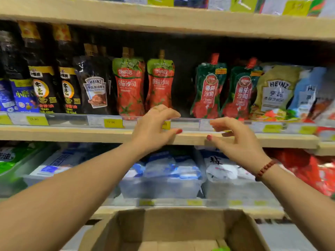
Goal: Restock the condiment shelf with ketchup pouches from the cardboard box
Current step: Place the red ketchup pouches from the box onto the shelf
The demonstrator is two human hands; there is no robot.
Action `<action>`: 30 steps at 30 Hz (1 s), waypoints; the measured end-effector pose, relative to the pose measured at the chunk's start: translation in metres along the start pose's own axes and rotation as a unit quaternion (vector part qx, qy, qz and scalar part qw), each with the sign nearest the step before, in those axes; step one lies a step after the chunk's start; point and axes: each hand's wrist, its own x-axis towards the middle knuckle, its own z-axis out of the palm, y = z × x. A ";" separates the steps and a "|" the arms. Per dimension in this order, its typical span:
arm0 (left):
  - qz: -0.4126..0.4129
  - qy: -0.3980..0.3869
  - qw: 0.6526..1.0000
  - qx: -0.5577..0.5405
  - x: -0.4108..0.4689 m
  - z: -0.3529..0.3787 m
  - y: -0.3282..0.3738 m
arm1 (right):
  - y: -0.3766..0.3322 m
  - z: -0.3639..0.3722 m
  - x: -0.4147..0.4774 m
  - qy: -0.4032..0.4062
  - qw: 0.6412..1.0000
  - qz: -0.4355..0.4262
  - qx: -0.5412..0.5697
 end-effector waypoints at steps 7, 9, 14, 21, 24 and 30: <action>0.002 -0.108 0.989 -0.100 -0.084 0.075 0.034 | 0.083 0.016 -0.129 -0.037 0.993 0.112 -0.016; -0.016 -0.156 0.982 -0.108 -0.107 0.100 0.037 | 0.107 0.023 -0.156 -0.066 0.984 0.155 -0.059; -0.092 -0.255 0.954 -0.128 -0.156 0.163 0.049 | 0.140 0.039 -0.199 -0.159 0.941 0.274 -0.117; -0.278 -0.385 0.861 -0.184 -0.221 0.247 0.070 | 0.150 0.049 -0.213 -0.139 0.944 0.280 -0.102; -0.329 -0.392 0.841 -0.178 -0.243 0.274 0.079 | 0.151 0.049 -0.215 -0.116 0.949 0.283 -0.076; -0.290 -0.452 0.840 -0.081 -0.267 0.302 0.096 | 0.149 0.049 -0.217 -0.085 0.947 0.307 -0.038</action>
